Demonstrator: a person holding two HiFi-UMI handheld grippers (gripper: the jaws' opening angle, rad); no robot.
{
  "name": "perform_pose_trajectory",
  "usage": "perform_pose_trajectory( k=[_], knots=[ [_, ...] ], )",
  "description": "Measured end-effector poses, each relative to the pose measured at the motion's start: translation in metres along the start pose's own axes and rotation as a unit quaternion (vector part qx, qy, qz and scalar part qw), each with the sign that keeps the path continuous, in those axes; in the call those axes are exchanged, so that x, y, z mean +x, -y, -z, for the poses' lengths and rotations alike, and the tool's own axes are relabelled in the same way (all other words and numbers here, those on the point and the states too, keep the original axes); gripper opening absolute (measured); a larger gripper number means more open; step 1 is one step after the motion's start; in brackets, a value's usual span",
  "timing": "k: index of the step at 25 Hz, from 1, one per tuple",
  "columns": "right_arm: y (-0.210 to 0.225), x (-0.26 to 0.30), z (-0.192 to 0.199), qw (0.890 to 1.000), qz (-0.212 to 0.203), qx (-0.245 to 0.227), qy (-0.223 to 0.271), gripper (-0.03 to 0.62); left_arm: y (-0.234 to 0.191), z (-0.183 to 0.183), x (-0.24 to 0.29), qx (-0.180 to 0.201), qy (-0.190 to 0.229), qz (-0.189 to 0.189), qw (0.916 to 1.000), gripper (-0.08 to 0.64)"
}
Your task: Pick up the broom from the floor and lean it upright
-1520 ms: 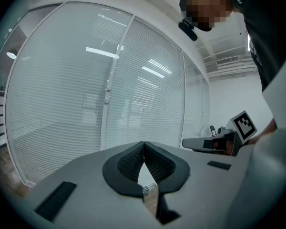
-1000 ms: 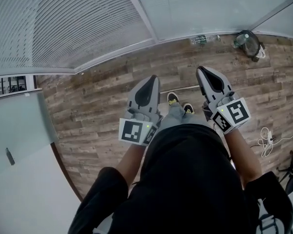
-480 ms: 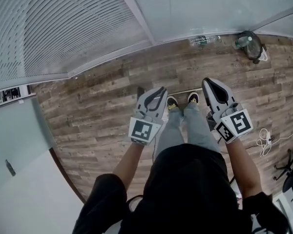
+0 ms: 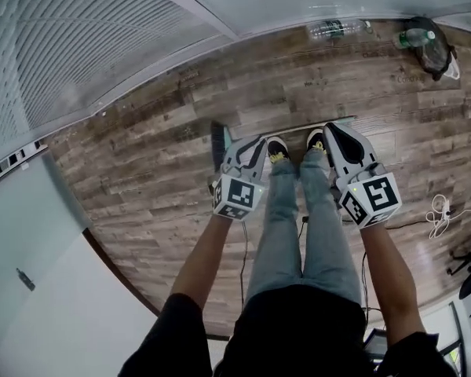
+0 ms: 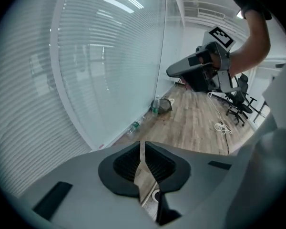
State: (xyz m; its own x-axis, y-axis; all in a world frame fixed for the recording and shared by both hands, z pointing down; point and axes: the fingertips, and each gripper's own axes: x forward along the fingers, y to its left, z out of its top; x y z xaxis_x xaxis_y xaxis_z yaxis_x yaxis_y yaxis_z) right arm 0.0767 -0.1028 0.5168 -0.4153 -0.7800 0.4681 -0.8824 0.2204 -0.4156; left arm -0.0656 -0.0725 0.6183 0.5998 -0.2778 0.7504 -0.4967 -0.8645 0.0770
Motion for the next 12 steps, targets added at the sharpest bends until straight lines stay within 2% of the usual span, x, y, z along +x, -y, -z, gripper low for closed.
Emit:
perform_pose_trajectory(
  k=[4, 7, 12],
  knots=[
    [0.034, 0.028, 0.07, 0.997, 0.029, 0.055, -0.034, 0.02, 0.007, 0.055, 0.061, 0.014, -0.052, 0.03, 0.9981, 0.025],
    [0.053, 0.046, 0.121, 0.992, 0.042, 0.099, -0.065, 0.02, 0.009, 0.091, 0.098, 0.019, -0.084, 0.045, 0.9952, 0.026],
    [0.088, 0.076, 0.211, 0.981, 0.065, 0.146, -0.109, 0.02, 0.015, 0.152, 0.157, 0.036, -0.134, 0.065, 0.9882, 0.026]
  ],
)
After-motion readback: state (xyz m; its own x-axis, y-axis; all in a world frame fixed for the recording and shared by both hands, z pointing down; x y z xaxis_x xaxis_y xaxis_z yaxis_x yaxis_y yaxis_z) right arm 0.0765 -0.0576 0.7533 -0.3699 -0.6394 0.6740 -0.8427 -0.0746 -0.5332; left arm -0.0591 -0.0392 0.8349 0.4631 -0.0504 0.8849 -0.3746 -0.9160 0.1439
